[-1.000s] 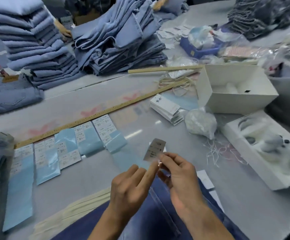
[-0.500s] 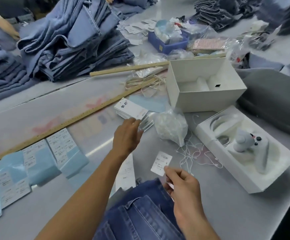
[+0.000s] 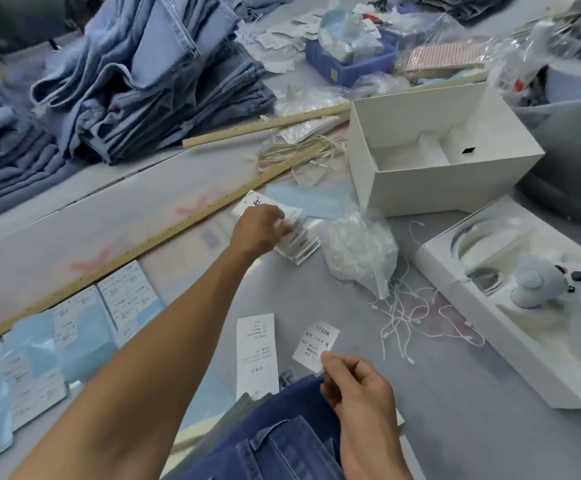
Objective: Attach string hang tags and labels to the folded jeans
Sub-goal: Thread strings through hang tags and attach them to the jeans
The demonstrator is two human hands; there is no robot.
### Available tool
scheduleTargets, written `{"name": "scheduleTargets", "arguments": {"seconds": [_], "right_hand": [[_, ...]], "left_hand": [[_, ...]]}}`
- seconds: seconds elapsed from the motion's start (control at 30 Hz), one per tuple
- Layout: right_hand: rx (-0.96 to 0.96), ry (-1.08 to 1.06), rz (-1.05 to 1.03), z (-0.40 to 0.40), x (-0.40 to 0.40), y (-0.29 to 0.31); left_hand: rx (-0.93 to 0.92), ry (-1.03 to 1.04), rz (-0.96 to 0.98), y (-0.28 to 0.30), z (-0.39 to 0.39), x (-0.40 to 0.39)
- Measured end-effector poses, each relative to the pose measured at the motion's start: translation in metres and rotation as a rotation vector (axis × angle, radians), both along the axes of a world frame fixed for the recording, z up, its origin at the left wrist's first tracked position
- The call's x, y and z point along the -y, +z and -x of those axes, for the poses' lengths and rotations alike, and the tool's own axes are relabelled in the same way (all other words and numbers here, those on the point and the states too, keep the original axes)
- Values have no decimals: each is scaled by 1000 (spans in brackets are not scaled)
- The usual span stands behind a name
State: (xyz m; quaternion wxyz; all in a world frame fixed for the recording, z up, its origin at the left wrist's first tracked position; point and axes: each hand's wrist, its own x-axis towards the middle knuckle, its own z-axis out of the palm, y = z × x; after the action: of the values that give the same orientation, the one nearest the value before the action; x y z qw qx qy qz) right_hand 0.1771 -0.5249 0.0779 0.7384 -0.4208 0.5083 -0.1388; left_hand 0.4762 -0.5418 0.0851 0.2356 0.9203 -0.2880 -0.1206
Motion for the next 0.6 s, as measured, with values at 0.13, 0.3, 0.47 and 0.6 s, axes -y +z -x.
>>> {"name": "scheduleTargets", "arguments": {"seconds": [0.13, 0.3, 0.47, 0.6], "right_hand": [[31, 1, -31, -2, -4, 1], [61, -34, -68, 0, -6, 3], [49, -30, -62, 2, -7, 0], [54, -43, -63, 3, -8, -2]], "left_hand": [[34, 9, 1, 9, -6, -4], [120, 50, -14, 17, -3, -7], [-91, 112, 135, 17, -13, -8], [-420, 259, 425, 19, -18, -14]]}}
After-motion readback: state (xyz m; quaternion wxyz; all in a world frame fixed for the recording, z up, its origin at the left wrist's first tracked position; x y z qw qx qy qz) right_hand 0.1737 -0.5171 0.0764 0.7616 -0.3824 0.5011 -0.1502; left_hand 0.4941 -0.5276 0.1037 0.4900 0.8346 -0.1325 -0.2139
